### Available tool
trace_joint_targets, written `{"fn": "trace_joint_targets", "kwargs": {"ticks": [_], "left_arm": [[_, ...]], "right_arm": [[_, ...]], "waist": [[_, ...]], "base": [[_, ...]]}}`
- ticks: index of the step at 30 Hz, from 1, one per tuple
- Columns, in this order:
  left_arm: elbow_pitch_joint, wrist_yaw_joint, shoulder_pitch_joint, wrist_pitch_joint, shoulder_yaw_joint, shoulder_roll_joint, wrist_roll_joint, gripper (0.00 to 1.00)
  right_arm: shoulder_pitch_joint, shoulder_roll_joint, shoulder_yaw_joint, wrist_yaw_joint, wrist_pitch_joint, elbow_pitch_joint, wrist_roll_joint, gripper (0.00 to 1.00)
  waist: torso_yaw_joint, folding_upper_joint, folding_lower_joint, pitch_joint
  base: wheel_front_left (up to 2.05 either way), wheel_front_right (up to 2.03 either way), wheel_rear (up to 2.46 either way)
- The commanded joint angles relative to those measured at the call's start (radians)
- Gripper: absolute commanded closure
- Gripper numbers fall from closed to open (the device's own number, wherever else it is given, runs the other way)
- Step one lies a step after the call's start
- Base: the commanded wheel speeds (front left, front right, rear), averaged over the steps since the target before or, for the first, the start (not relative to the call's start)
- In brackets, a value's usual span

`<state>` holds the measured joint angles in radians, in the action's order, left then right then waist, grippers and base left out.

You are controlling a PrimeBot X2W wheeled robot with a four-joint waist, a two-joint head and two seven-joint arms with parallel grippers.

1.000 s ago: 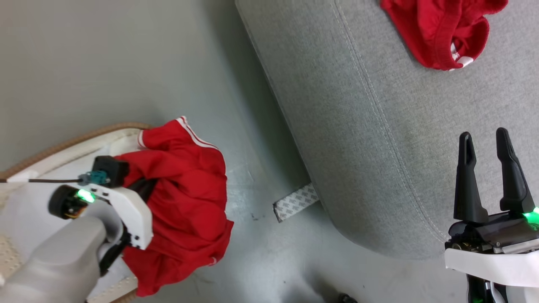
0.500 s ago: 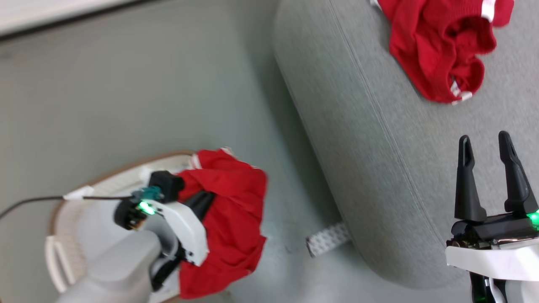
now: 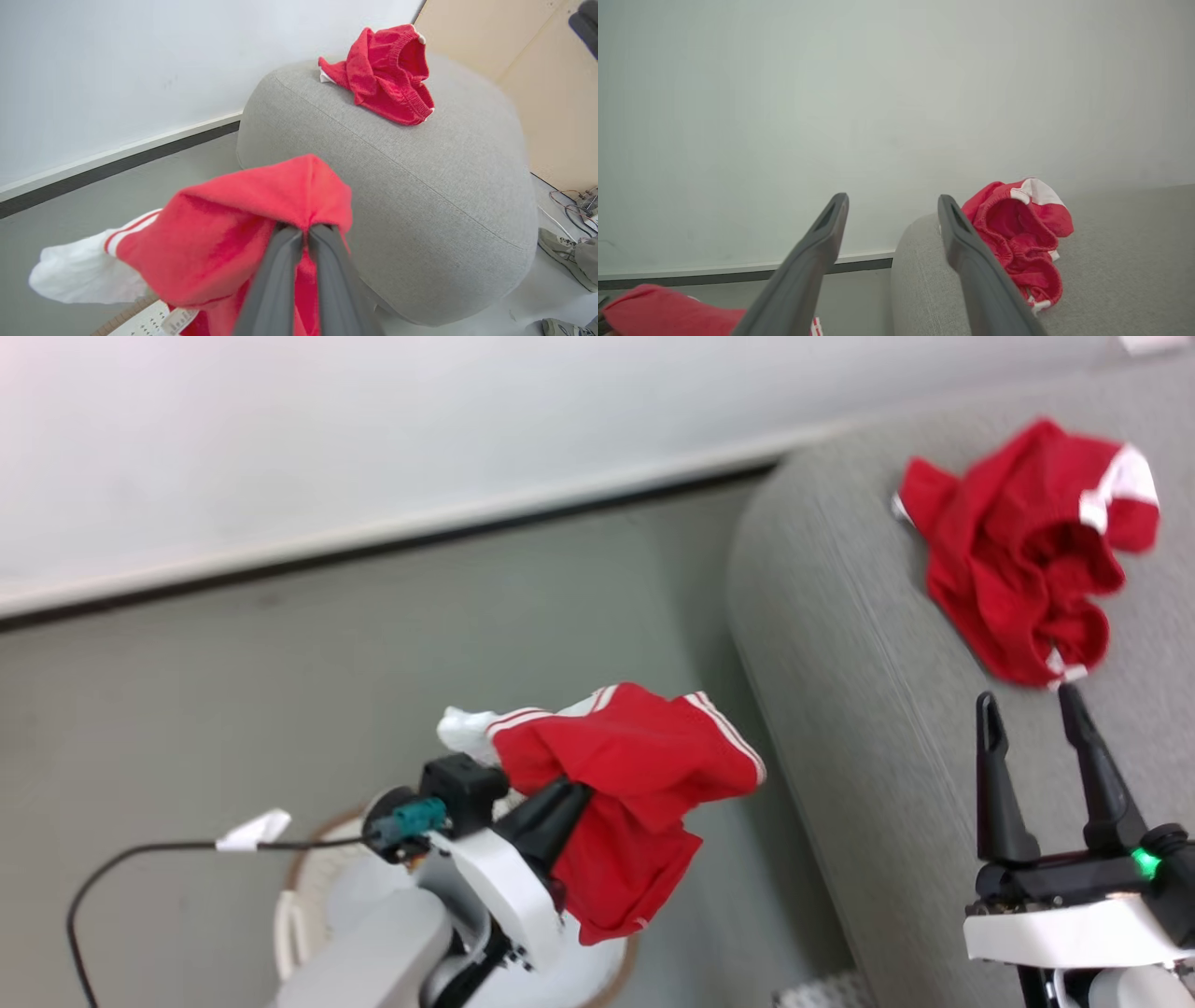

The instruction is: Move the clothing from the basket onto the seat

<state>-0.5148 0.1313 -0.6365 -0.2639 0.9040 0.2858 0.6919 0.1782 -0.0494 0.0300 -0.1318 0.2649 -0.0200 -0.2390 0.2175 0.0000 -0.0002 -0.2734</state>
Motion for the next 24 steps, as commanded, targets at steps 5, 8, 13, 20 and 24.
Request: {"fn": "trace_joint_targets", "kwargs": {"ticks": [5, 8, 13, 20, 24], "left_arm": [[0.081, -0.001, 0.055, -0.001, -0.062, -0.014, -0.077, 1.0], [0.108, -0.001, 0.057, -0.001, -0.09, -0.02, -0.111, 1.0], [0.13, -0.001, 0.047, -0.001, -0.138, -0.039, -0.143, 1.0], [0.169, -0.001, 0.009, -0.001, -0.211, -0.044, -0.164, 1.0], [0.187, -0.001, -0.004, -0.001, -0.248, -0.046, -0.16, 1.0]], "right_arm": [[-0.027, -0.002, 0.011, 0.002, -0.001, -0.034, -0.003, 0.0], [-0.038, -0.002, 0.026, 0.002, -0.001, -0.053, -0.011, 0.0], [-0.051, -0.002, 0.06, 0.002, -0.001, -0.083, -0.034, 0.0], [-0.068, -0.002, 0.12, 0.002, -0.001, -0.112, -0.054, 0.0], [-0.069, -0.002, 0.157, 0.002, -0.001, -0.127, -0.059, 0.0]], "waist": [[-0.092, 0.0, 0.0002, 0.12], [-0.11, 0.0, 0.0002, 0.15], [-0.134, 0.0, 0.0002, 0.195], [-0.156, 0.0, 0.0002, 0.221], [-0.161, 0.0, 0.0002, 0.228]], "base": [[0.0, 0.0, 0.0], [0.0, 0.0, 0.0], [0.0, 0.0, 0.0], [0.0, 0.0, 0.0], [0.0, 0.0, 0.0]]}}
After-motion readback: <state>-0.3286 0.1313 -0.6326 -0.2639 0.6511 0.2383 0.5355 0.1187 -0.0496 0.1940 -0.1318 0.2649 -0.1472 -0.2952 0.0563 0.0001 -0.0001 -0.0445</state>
